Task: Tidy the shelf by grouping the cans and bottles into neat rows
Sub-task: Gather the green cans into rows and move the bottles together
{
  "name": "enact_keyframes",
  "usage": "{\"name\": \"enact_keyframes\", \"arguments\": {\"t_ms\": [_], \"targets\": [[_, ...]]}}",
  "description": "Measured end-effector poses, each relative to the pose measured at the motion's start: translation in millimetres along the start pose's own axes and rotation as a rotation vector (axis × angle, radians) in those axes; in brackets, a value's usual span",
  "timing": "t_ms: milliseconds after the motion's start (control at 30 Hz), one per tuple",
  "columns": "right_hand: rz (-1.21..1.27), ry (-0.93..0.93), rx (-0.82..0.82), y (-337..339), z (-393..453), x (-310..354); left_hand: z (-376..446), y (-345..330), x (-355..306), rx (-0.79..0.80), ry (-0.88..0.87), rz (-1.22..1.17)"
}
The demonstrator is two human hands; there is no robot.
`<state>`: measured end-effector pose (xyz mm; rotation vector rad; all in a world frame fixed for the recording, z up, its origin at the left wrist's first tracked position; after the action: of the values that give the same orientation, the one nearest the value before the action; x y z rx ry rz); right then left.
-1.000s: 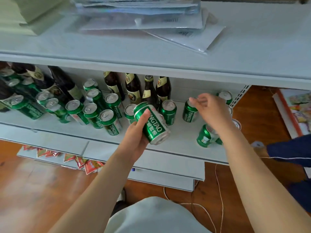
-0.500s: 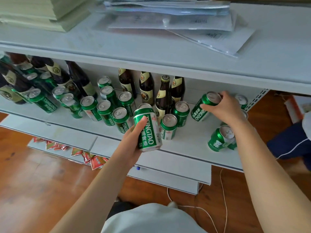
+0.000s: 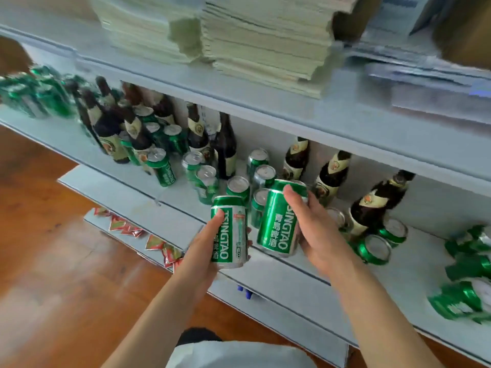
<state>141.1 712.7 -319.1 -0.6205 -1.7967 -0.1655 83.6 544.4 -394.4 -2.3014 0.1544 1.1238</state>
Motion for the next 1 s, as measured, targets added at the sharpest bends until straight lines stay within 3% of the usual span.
{"name": "enact_keyframes", "arguments": {"t_ms": [233,500,800,1000], "targets": [[-0.009,-0.06,0.187,-199,73,-5,-12,167,-115,-0.213,-0.127,-0.067],[-0.063,0.024,0.451,-394,128,-17,-22,301,-196,-0.42,-0.295,-0.078],[-0.002,0.067,0.489,-553,238,-47,36,442,-284,-0.588,-0.383,-0.017],[-0.118,0.209,0.385,-640,333,-47,92,535,-364,-0.674,-0.402,0.075]]}}
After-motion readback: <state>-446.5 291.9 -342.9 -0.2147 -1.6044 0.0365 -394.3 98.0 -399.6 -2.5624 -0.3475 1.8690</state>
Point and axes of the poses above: each hand's wrist, its own z-axis towards the middle knuckle, its own y-axis out of the back of the hand, x = y × z, the point moved 6 cm from there along z, towards the middle knuckle, and after that the axes turned 1 degree about -z, right-handed, at the moved point
